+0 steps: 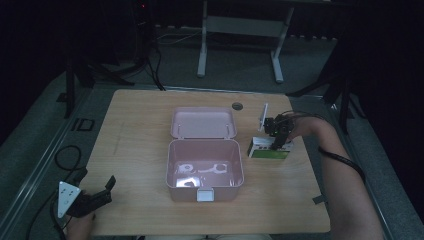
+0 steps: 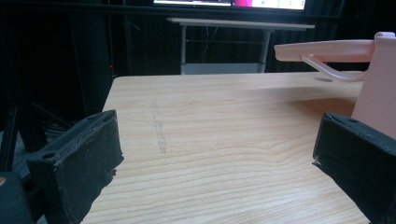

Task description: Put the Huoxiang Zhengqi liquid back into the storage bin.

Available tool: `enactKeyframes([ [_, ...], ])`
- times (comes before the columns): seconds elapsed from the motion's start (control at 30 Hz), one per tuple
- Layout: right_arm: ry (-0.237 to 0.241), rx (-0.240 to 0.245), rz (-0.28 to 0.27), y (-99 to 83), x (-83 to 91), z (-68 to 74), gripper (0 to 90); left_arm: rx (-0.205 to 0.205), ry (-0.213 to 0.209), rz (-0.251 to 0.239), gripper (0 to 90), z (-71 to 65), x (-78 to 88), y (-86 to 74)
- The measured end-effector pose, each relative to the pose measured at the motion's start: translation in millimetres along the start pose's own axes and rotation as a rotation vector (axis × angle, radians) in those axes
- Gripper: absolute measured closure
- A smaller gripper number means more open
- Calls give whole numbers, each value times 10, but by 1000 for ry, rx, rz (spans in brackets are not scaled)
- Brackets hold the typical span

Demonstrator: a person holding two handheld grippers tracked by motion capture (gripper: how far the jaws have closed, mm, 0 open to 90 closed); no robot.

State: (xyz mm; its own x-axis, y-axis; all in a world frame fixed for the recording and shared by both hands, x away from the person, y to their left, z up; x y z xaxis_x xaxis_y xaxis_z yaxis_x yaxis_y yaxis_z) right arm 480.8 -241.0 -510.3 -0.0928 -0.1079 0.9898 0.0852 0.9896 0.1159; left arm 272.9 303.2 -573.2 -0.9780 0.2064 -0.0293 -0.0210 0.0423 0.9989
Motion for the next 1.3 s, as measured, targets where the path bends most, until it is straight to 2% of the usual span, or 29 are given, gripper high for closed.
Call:
enactKeyframes([
  [0.2,27,-9,18,-45,-113,-13,444,0,-1,0,11,-1,0,0],
  [0.33,39,2,33,-41,-191,-14,483,-1,-2,1,11,-4,-1,-1],
  [0.5,55,16,58,-28,-302,3,578,-1,-2,0,11,-4,1,0],
  [0.57,57,22,59,-29,-329,1,590,-2,-3,0,11,-4,2,0],
  [0.87,82,25,72,-39,-313,41,627,-2,0,0,11,-4,1,0],
  [1.1,83,-5,67,-49,-247,78,629,2,-1,1,11,-6,0,-1],
  [1.3,88,17,61,-27,-188,204,629,-2,0,3,11,-8,0,-1],
])
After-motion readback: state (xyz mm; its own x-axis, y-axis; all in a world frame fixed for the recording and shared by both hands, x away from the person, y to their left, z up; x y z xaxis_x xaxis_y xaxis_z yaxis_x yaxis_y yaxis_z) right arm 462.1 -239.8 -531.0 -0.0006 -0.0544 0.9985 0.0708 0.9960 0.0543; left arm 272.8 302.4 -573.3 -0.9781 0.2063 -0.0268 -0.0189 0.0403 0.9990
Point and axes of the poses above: each handheld gripper's, and its own axes: x roughly backward along the jaws, y roughly out of its top, z roughly to its left, the point moved 7 cm from there along -x, roughly forward along the jaws, and after that the axes turned 8 degrees about -z, right-handed, at the moved point
